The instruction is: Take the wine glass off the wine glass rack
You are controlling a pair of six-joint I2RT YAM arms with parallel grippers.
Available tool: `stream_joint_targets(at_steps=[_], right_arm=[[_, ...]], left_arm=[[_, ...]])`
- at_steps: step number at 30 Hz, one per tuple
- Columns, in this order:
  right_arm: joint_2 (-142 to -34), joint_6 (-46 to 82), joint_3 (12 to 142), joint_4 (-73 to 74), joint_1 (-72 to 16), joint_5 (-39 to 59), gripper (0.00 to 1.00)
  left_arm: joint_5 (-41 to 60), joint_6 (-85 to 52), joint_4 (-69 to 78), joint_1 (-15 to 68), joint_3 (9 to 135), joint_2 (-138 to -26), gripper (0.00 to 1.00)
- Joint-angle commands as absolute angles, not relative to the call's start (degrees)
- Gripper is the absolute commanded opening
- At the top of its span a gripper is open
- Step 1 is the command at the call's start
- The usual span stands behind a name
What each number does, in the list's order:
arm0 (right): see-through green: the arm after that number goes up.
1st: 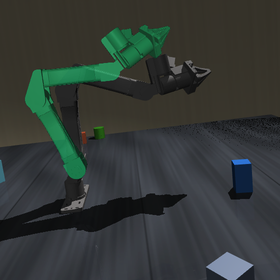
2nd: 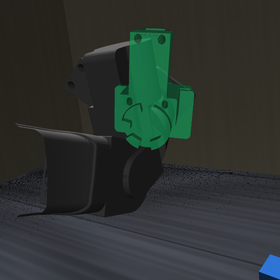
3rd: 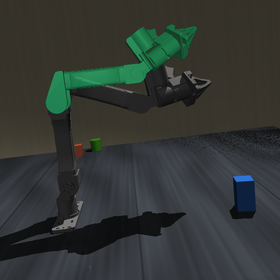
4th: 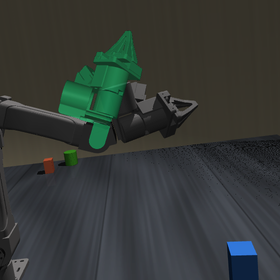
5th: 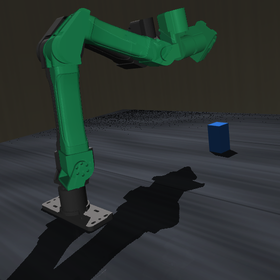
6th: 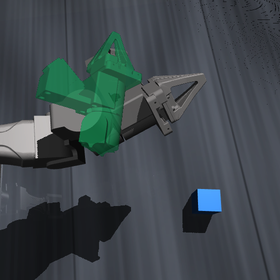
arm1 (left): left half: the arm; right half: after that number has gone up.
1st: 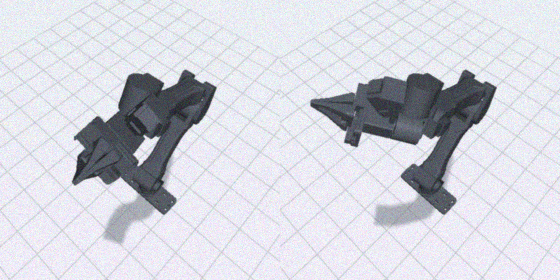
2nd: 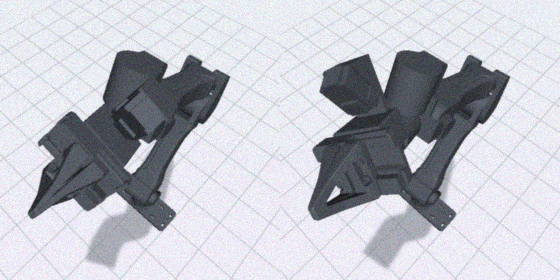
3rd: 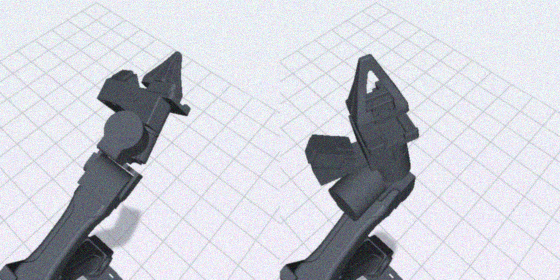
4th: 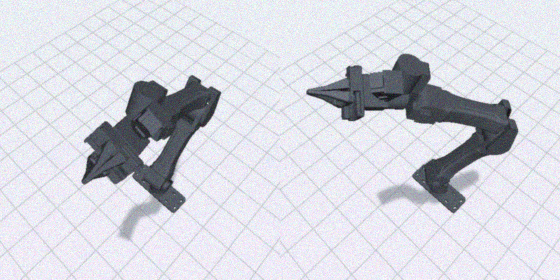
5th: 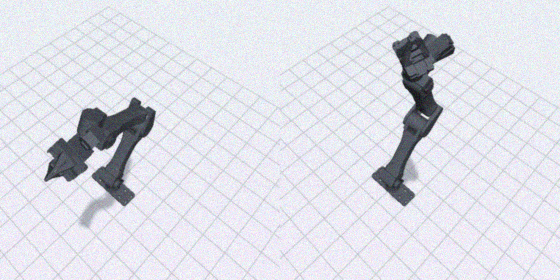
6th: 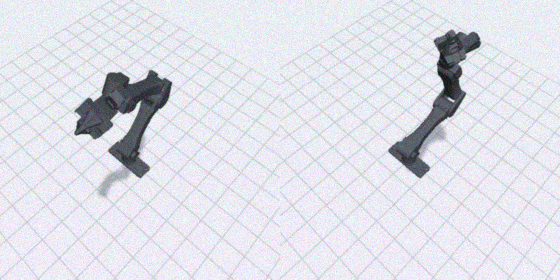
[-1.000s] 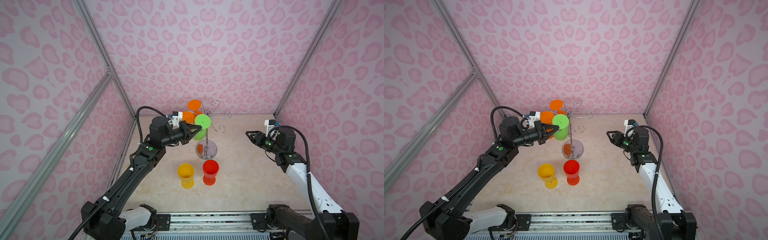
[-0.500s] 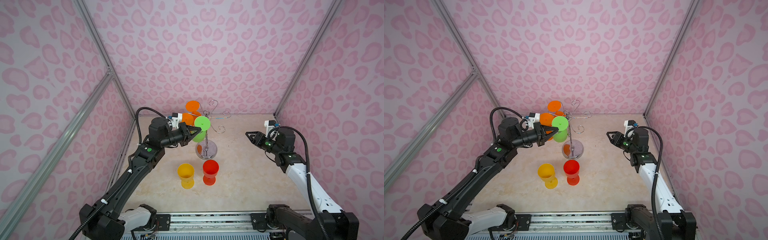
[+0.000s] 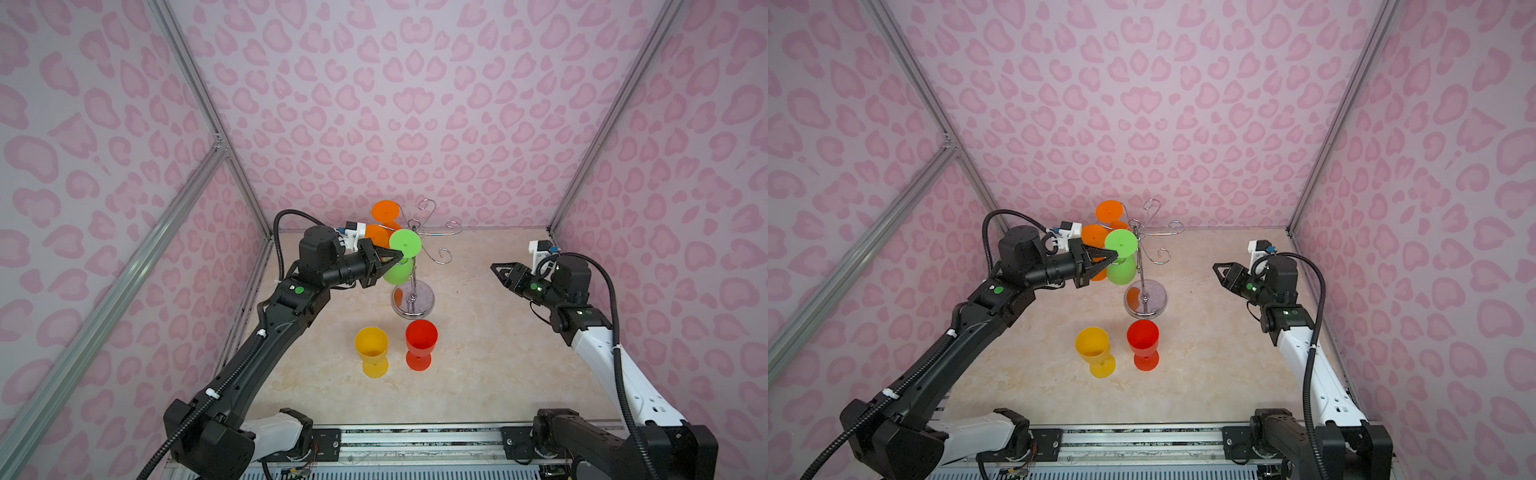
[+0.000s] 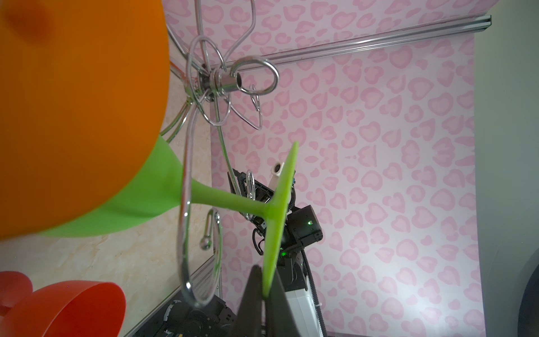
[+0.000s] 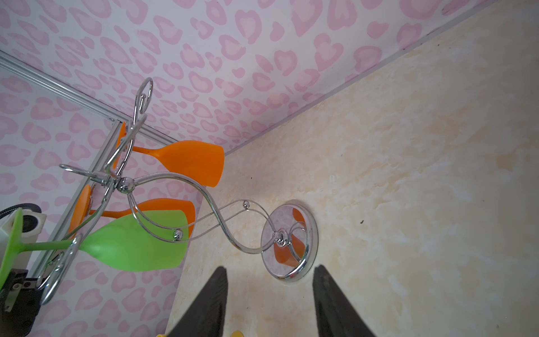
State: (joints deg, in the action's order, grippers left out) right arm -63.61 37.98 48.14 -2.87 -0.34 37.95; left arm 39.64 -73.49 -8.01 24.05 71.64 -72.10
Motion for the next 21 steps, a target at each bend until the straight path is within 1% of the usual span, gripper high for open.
stream_joint_targets(at_steps=[1,14,21], right_arm=[[-63.8,38.31,47.72,-1.49,-0.35,38.58,0.48],[-63.8,38.85,46.18,-0.17,-0.32,38.75,0.48],[-63.72,39.02,45.31,0.2,-0.31,38.58,0.48]], left_arm=[[40.08,-72.73,-10.97,23.82,73.01,-72.48,0.02],[40.58,-72.38,-16.15,22.68,75.4,-72.81,0.03],[40.84,-73.01,-16.01,22.68,76.63,-74.0,0.02]])
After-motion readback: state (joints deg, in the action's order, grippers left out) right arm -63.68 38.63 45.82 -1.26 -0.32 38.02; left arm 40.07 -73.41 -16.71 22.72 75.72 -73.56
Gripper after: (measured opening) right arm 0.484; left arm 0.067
